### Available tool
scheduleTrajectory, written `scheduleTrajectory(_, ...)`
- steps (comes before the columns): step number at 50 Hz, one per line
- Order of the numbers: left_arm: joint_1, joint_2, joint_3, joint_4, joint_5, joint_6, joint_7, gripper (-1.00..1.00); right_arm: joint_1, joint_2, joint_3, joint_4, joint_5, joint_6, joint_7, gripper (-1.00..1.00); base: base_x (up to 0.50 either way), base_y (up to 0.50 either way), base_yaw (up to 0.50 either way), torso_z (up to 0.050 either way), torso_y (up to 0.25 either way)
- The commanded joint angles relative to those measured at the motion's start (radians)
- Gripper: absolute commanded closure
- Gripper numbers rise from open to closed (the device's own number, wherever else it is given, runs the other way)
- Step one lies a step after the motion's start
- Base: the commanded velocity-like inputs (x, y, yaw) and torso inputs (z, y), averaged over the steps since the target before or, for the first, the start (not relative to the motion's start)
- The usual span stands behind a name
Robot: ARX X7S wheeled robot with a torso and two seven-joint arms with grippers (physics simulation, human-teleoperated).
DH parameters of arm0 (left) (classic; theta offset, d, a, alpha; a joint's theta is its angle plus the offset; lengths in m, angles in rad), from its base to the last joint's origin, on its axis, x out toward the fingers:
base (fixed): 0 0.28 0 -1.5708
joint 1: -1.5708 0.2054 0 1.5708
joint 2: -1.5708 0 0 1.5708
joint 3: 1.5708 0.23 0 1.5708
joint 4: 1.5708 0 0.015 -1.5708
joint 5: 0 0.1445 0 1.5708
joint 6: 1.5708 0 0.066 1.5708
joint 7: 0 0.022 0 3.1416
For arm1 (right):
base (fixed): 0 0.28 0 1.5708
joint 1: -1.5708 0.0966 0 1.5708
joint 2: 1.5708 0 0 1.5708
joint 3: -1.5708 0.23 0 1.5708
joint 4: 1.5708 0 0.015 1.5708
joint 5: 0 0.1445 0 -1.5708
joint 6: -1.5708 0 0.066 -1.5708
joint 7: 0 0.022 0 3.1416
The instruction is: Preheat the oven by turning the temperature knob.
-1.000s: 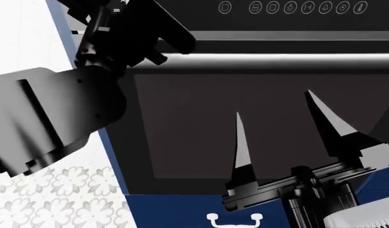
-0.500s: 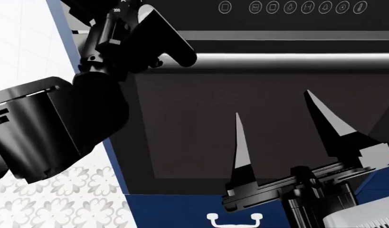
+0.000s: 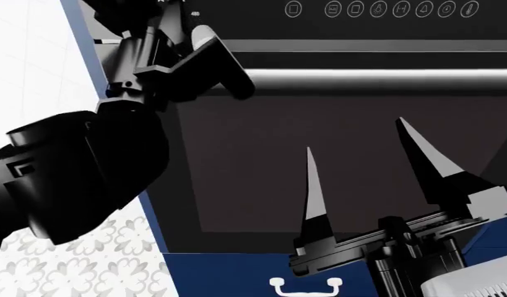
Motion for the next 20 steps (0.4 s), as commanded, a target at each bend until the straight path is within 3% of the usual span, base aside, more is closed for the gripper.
scheduleTrajectory(1, -0.019, -0.004, 0.043, -0.077, -0.073, 0.009, 0.064, 1.0, -0.001, 0.0, -0.001, -0.002, 0.0, -0.002, -0.002, -1.0, 0.0, 0.0, 0.0, 0.0, 0.0)
scheduleTrajectory(20, -0.025, -0.002, 0.111, -0.09, -0.016, 0.02, 0.091, 1.0, 0.0, -0.001, -0.001, -0.002, 0.0, 0.002, -0.004, -1.0, 0.0, 0.0, 0.0, 0.001, 0.0)
